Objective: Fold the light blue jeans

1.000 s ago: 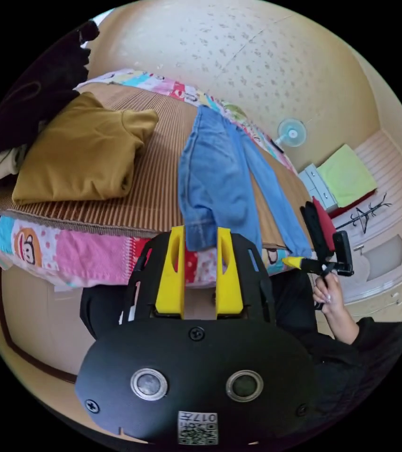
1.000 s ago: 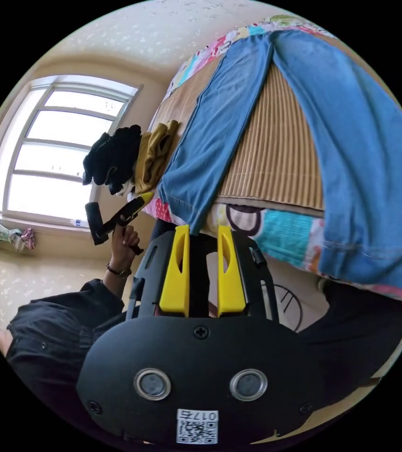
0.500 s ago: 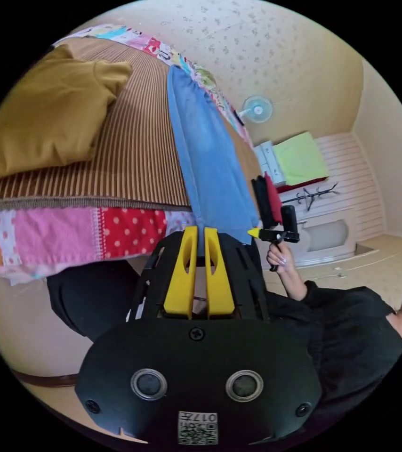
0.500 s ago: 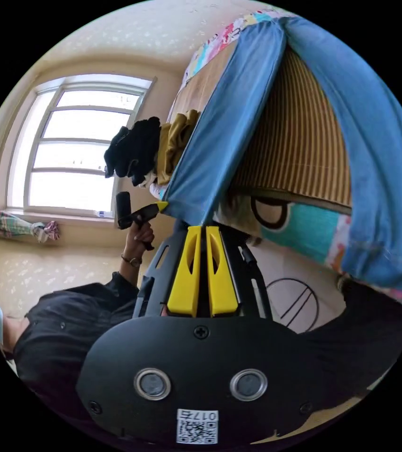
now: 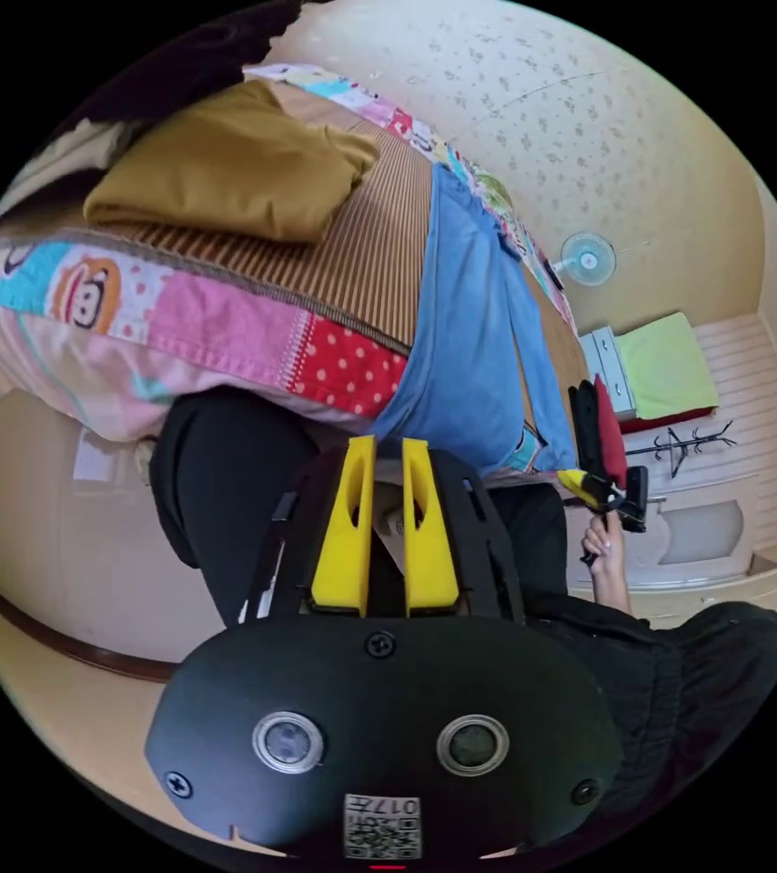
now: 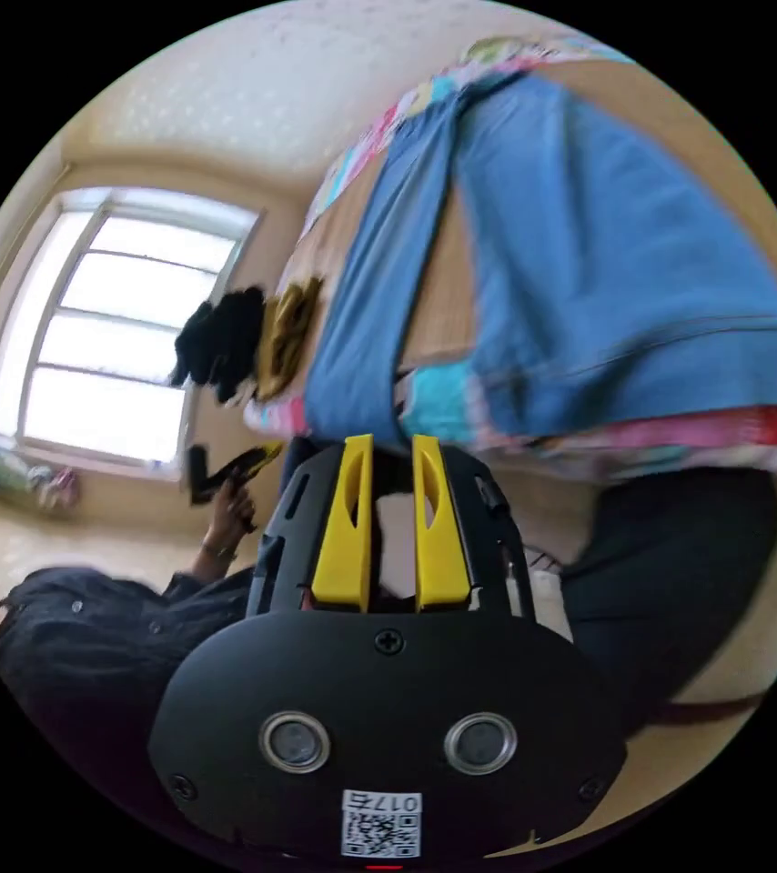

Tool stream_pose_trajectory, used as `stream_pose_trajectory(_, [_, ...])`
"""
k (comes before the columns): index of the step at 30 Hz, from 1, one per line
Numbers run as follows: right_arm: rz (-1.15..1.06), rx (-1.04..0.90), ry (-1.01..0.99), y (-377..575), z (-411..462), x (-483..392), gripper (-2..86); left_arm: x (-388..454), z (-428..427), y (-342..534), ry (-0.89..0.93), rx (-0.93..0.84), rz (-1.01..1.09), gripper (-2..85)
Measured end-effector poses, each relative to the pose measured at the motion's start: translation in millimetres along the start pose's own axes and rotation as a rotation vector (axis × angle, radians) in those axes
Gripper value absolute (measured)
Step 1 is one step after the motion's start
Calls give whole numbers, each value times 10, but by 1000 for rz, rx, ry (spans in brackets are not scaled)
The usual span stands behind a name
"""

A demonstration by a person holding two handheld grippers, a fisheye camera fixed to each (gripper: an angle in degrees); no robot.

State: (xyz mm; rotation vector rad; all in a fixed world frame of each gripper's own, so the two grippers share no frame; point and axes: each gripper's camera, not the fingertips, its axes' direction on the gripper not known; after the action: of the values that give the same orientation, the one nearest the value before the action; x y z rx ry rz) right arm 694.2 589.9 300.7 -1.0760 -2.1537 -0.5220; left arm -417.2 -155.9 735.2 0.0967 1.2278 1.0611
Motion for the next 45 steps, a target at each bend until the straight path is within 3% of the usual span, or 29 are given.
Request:
stream_pose_trajectory(3, [153,289,275,66,-800,325,129,175,-180,41,-80,42,52,57])
stream_pose_trajectory(6, [275,397,346,108,-1144,753,133,405,-179,25,-110,45,114,58])
stream_pose_trajectory(10, [259,262,259,-6,-896,1086,124,766,155,-15,-96,2,194,61])
stream_pose_trajectory(13, [211,250,395,91,-725,897,56,980,453,-4,-62,-37,226,62])
stream_pose_trajectory(18, [104,409,10,764,-985,435,29,1281,677,44,-18,-104,303,61])
stream_pose_trajectory(24, [347,315,130,1273,-863,656,25,1547,866,52,-10,-163,370,30])
stream_pose_trajectory(27, [177,305,257,1242,-847,-70,26,1906,994,-38,60,-202,430,69])
stream_pose_trajectory(31, [-28,342,192,1148,-730,-948,27,2605,1120,-255,224,-253,508,135])
stream_pose_trajectory(36, [-287,216,192,972,-147,-1990,32,3056,1344,-671,340,-393,469,186])
stream_pose_trajectory(39, [-362,170,168,982,172,-2296,36,3045,1504,-834,320,-463,448,163])
stream_pose_trajectory(43, [-387,83,117,979,431,-2392,46,2737,1652,-828,329,-513,427,27])
stream_pose_trajectory(45, [-381,32,-52,916,309,-2246,62,2567,1531,-802,369,-457,452,1])
